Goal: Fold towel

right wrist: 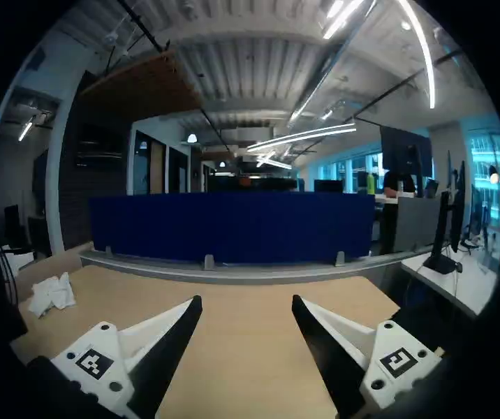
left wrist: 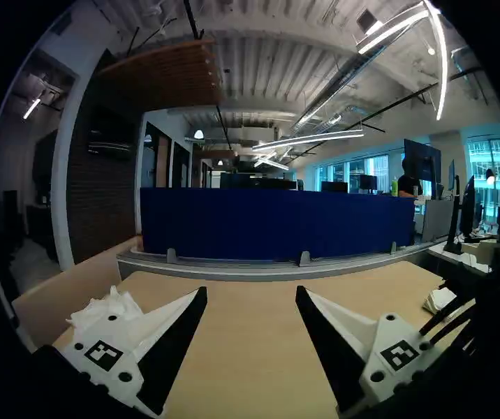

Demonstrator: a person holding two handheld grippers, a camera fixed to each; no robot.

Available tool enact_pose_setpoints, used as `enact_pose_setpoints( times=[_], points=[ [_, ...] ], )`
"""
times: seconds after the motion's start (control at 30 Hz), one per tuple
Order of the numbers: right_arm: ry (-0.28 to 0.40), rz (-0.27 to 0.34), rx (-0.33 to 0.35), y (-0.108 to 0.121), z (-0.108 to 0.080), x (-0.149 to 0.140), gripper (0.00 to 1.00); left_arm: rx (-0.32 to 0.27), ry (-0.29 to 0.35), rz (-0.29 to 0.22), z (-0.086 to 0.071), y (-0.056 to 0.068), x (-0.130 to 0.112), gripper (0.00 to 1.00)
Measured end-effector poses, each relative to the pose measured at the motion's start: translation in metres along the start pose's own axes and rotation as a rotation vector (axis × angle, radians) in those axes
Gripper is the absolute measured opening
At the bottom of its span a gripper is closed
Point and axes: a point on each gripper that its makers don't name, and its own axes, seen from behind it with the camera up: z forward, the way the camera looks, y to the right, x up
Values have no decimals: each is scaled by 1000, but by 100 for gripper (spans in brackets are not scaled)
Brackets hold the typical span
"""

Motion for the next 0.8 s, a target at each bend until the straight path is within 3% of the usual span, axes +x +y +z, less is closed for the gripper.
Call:
enact_pose_setpoints(
  times=[0.3, 0.5, 0.8],
  points=[
    [-31, 49, 22, -11, -2, 5, 100, 12, 20, 63, 10, -5, -14, 94],
    [-55, 64, 2, -4, 9, 4, 100, 46, 47, 96, 13, -13, -31, 94],
    [-71, 34, -42, 5, 20, -3, 100, 60, 74, 39, 16, -24, -70, 94]
  ],
)
